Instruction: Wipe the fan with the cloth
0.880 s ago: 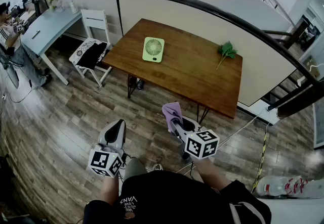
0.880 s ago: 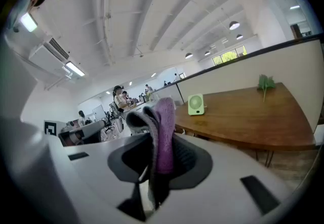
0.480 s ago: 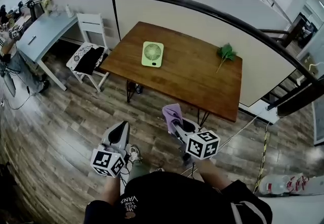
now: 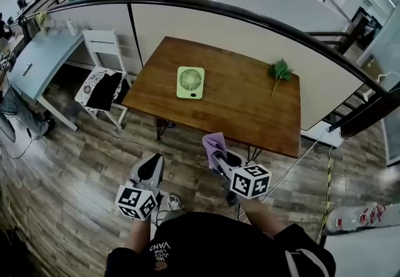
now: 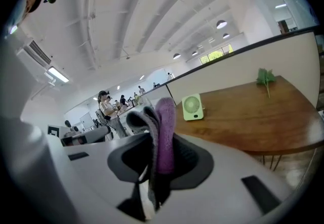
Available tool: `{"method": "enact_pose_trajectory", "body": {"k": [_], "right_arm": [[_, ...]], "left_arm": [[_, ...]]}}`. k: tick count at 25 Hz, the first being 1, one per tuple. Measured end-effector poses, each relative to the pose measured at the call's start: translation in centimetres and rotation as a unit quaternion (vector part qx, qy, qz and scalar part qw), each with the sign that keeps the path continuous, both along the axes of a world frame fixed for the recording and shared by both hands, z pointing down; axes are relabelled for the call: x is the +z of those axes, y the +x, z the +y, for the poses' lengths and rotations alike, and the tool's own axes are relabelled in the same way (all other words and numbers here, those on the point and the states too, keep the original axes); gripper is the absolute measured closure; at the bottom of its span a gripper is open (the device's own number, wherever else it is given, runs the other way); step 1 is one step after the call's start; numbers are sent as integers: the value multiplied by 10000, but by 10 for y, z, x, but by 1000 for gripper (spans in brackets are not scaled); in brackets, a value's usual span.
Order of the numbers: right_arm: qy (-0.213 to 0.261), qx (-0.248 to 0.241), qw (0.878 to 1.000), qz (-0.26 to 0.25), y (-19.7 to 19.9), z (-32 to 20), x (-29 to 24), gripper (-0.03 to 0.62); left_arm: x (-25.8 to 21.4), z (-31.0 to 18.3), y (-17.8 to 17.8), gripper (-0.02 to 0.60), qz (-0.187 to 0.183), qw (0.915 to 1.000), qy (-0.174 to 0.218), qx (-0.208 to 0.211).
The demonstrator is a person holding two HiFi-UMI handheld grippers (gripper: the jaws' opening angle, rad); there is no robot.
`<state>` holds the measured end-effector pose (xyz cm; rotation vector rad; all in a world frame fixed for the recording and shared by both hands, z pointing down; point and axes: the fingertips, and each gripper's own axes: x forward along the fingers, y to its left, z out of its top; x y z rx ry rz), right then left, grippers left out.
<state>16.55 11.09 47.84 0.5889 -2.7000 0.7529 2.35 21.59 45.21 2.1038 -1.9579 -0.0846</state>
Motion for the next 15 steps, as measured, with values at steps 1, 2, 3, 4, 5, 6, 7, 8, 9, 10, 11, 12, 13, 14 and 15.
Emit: {"method": "enact_pose_trajectory", "body": {"k": [1, 2, 3, 4, 5, 6, 7, 8, 9, 10, 11, 12, 13, 14, 15], "right_arm": [[-16, 75, 10000, -5, -8, -3, 0, 493], [-32, 165, 9999, -11, -15, -6, 1, 493], [-50, 260, 9996, -14, -23, -9, 0, 494], [-66, 353, 9994, -11, -30, -12, 0, 493], [-79, 440, 9990, -2, -38, -15, 1, 493], [-88, 521, 9986, 13, -45, -18, 1, 494], [-94, 600, 9982, 26, -52, -19, 2, 494], [-99, 680, 9976, 32, -57, -20, 4, 493], [-108, 764, 9970, 25, -62, -22, 4, 493], [-122, 847, 9963, 5, -66, -24, 5, 493], [-140, 927, 9956, -20, -69, -26, 5, 494], [-151, 997, 9949, -31, -71, -28, 5, 494], [-147, 1054, 9943, -18, -73, -29, 6, 494], [-128, 1094, 9939, 14, -75, -30, 6, 494], [-101, 1119, 9937, 53, -77, -32, 7, 494]], "left_arm": [[1, -5, -8, 568, 7, 10000, -12, 91], [2, -11, -16, 568, 13, 9998, -25, 187], [2, -17, -25, 568, 26, 9996, -42, 279], [3, -23, -34, 567, 48, 9993, -58, 361], [4, -28, -44, 566, 76, 9990, -73, 433], [5, -33, -53, 566, 98, 9986, -85, 506], [6, -36, -60, 566, 113, 9982, -95, 585], [8, -39, -67, 566, 122, 9976, -100, 672], [8, -42, -72, 566, 128, 9969, -97, 766], [9, -46, -77, 566, 135, 9961, -86, 862], [9, -50, -80, 566, 145, 9953, -76, 956], [10, -53, -83, 565, 155, 9944, -74, 1041], [10, -56, -85, 565, 162, 9936, -81, 1111], [11, -59, -88, 565, 167, 9930, -89, 1163], [12, -63, -91, 565, 178, 9926, -93, 1196]]}}
